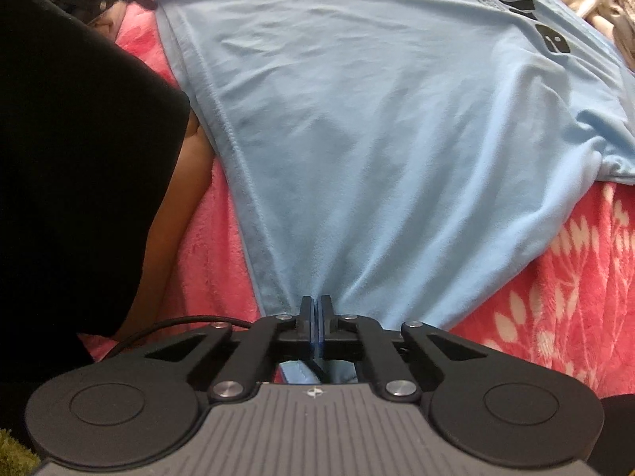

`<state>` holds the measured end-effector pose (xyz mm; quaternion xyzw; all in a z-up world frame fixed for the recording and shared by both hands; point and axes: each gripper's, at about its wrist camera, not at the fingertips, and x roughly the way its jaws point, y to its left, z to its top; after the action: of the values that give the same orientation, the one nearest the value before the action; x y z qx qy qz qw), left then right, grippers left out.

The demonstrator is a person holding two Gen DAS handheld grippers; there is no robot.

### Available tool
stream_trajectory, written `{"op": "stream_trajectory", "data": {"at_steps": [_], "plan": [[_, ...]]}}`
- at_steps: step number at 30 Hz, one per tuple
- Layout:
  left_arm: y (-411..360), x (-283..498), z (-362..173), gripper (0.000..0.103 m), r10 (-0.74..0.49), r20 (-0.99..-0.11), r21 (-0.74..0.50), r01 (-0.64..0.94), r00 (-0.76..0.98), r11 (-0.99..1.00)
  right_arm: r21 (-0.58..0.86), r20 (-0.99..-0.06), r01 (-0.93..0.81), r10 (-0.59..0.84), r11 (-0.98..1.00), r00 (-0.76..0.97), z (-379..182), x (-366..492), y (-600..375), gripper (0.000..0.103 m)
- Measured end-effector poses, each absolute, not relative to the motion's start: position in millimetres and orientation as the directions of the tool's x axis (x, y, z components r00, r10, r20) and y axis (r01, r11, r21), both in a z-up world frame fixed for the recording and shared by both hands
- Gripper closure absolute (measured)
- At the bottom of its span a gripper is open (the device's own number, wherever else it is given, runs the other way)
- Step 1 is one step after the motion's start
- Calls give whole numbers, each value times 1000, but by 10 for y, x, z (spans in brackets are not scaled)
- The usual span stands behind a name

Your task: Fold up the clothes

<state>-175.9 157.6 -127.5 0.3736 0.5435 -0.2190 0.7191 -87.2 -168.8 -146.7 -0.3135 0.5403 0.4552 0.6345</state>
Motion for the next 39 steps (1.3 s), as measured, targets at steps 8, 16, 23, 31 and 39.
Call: {"op": "stream_trajectory", "data": {"at_steps": [8,16,23,31,39], "plan": [[1338,-1804,-1543,75,94,-946,314,804,310,504,108,-967,-909,253,402,-3,-1387,-869,-1745,102],[1283,-1806,-1686,88,100,-944,324,825,315,462,133,-965,-894,260,427,-19,-1325,-808,-1822,102],[1272,-1829,-1668,90,87,-949,310,839,304,448,135,-965,-888,261,439,-18,-1307,-802,-1861,102],[1244,-1841,-1667,89,94,-949,312,843,302,437,144,-965,-882,261,449,-25,-1348,-789,-1860,102],[1247,-1877,-1630,103,61,-946,311,841,318,442,147,-966,-879,259,453,-29,-1369,-799,-1862,102]]}}
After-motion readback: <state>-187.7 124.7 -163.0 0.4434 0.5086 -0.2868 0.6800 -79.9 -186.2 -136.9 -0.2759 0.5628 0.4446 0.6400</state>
